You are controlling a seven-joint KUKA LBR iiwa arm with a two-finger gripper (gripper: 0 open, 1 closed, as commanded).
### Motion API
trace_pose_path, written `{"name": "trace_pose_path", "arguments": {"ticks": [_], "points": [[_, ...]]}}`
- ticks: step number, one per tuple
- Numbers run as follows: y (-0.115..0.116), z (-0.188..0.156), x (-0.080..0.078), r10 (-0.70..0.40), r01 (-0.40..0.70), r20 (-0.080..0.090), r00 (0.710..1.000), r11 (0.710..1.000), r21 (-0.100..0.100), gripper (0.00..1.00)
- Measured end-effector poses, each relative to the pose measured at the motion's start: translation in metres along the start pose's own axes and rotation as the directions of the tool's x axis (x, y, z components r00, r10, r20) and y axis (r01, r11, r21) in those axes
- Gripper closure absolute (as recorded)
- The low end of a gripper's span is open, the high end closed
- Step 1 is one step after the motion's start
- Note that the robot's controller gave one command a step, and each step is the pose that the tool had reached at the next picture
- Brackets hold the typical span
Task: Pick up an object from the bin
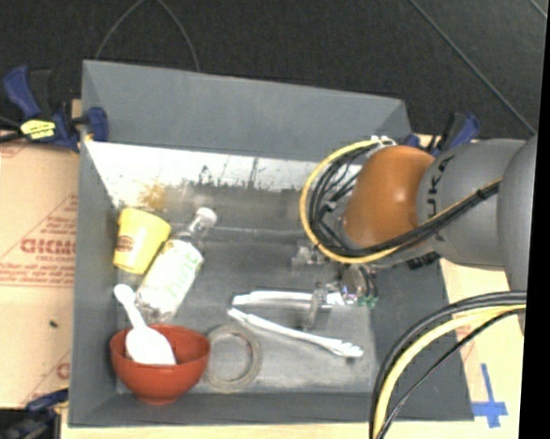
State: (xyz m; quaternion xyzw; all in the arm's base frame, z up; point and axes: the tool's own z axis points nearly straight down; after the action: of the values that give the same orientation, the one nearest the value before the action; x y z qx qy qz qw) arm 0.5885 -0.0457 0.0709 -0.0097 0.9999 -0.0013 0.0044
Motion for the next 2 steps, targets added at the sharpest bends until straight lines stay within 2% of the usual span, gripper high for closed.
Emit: {"name": "trace_pose_path", "arguments": {"ticks": [1,2], "points": [[0.026,-0.109,0.006,-0.016,0.016,-0.003,1.0,1.0,0.001,0.0],[0.023,-0.018,-0.021,0.118,-0.118,0.003,0.993,0.993,-0.001,0.0]]}}
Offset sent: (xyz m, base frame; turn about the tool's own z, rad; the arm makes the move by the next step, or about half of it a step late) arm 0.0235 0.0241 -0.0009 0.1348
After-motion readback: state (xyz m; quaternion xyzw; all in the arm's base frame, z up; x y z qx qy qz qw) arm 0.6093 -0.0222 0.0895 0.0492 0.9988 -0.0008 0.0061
